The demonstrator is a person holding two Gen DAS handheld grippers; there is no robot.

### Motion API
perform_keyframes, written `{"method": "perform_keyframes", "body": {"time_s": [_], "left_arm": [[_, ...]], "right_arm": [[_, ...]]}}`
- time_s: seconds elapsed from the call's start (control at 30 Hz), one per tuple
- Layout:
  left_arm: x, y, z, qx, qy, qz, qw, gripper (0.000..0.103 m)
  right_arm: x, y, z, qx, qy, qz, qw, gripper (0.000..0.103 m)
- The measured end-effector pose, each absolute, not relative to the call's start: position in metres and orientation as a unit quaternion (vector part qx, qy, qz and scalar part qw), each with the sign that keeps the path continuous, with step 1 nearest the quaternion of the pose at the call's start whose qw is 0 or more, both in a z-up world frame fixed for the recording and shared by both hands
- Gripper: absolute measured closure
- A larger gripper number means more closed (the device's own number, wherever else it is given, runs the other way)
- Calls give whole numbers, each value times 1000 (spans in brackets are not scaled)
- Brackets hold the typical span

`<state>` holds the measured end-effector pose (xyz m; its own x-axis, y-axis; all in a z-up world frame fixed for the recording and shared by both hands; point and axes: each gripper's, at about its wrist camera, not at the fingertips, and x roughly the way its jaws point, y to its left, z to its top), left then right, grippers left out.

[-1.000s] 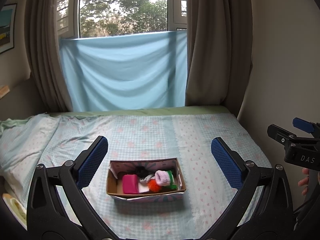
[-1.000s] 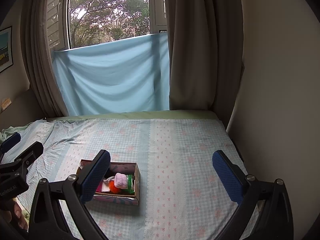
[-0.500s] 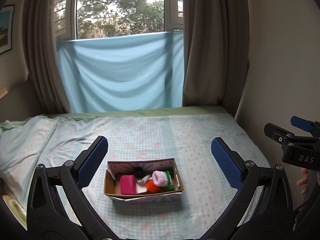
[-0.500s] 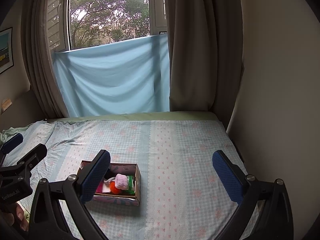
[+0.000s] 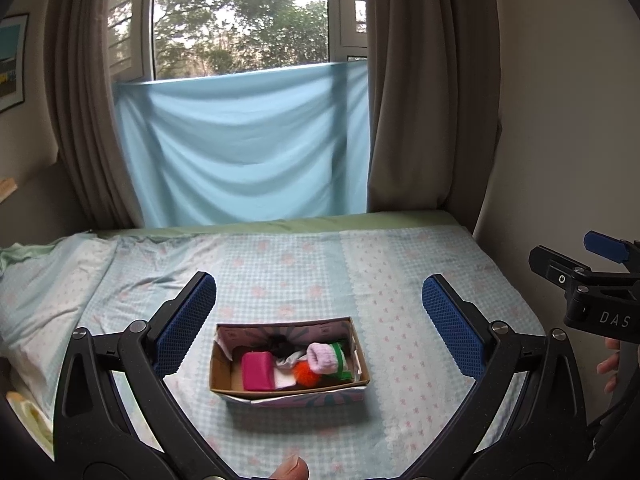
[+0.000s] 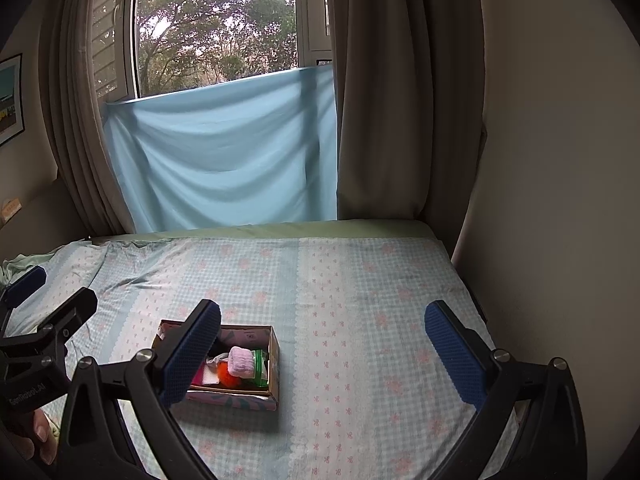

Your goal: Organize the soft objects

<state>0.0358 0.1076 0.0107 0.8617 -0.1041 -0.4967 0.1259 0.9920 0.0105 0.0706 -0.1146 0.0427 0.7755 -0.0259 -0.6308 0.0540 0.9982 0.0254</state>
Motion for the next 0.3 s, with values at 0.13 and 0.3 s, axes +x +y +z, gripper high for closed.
{"method": "perform_keyframes", "body": {"time_s": [0.13, 0.3], "left_arm": [[39, 105, 8, 24, 260, -63, 963, 0], [49, 103, 2, 27, 274, -64, 959, 0]], "right_arm": [[76, -114, 40, 22, 340, -21, 940, 1], [89, -115, 33, 23, 355, -20, 934, 1]]}}
